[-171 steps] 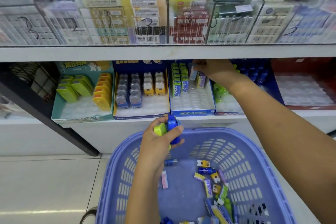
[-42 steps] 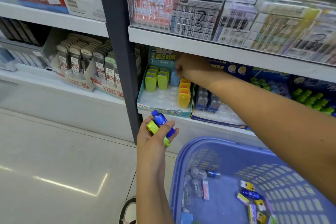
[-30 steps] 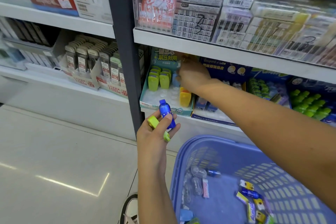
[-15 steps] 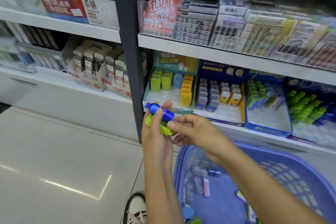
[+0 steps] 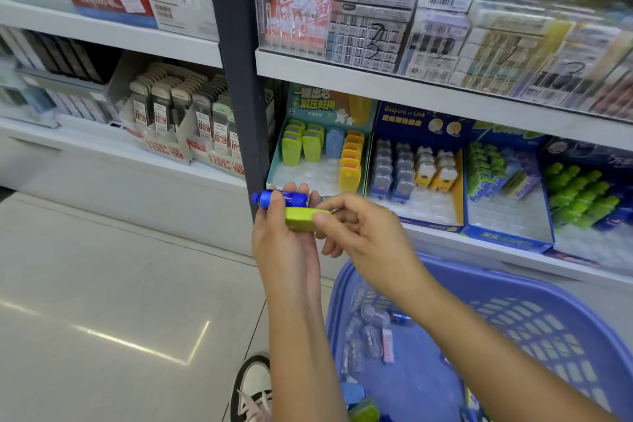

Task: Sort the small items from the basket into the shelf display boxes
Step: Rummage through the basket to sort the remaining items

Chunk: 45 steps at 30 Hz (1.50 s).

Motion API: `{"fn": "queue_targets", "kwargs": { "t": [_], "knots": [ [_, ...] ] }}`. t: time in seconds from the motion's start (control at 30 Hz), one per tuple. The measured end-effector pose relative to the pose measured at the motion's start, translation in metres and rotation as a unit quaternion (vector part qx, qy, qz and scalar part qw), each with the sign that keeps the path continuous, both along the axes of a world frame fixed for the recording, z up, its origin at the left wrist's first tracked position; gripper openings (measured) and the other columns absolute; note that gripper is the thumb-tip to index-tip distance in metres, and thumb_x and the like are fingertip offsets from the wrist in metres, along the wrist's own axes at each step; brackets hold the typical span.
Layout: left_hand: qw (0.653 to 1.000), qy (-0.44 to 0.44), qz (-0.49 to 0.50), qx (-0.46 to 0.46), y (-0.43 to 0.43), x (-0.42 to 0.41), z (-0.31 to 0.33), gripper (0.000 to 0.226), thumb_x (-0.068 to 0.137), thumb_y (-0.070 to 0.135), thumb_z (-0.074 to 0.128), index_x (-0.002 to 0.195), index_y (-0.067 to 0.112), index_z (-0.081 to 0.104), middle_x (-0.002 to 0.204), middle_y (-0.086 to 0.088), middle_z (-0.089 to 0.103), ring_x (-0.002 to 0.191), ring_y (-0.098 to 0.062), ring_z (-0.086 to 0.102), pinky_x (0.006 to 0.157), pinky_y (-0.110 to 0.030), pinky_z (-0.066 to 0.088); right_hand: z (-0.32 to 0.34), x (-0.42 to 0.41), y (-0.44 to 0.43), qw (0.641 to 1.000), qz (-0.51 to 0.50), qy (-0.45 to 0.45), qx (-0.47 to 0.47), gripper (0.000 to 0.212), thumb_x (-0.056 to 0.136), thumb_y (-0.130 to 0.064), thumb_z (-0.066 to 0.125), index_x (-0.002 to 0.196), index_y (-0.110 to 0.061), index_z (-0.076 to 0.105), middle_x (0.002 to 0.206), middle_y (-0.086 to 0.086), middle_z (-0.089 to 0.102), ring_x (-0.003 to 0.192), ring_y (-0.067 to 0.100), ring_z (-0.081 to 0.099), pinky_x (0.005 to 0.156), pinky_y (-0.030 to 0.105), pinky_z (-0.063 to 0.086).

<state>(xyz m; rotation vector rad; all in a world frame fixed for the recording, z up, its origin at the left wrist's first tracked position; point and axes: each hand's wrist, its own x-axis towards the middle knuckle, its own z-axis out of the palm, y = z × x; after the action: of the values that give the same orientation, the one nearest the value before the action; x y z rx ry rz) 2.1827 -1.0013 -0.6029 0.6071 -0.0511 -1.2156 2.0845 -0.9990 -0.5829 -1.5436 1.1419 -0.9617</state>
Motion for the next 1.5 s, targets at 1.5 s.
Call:
{"fn": "queue_targets", "kwargs": {
  "t": [1.5],
  "knots": [
    [0.986,-0.110,-0.092,0.082,0.001,0.024,-0.019,0.014,0.094,0.009,0.053,0.100,0.015,0.064,0.066,0.002,0.060,0.062,-0.009,0.056,0.058,-0.023,0.049,-0.005,0.029,-0.152,0.921,-0.061,0.335,-0.187,0.024,0.078,-0.011,0.071,0.098,-0.013,0.059,0.095,0.005,0.063,0.080,0.019,0.056,0.071,0.034,0.048]
  ]
}}
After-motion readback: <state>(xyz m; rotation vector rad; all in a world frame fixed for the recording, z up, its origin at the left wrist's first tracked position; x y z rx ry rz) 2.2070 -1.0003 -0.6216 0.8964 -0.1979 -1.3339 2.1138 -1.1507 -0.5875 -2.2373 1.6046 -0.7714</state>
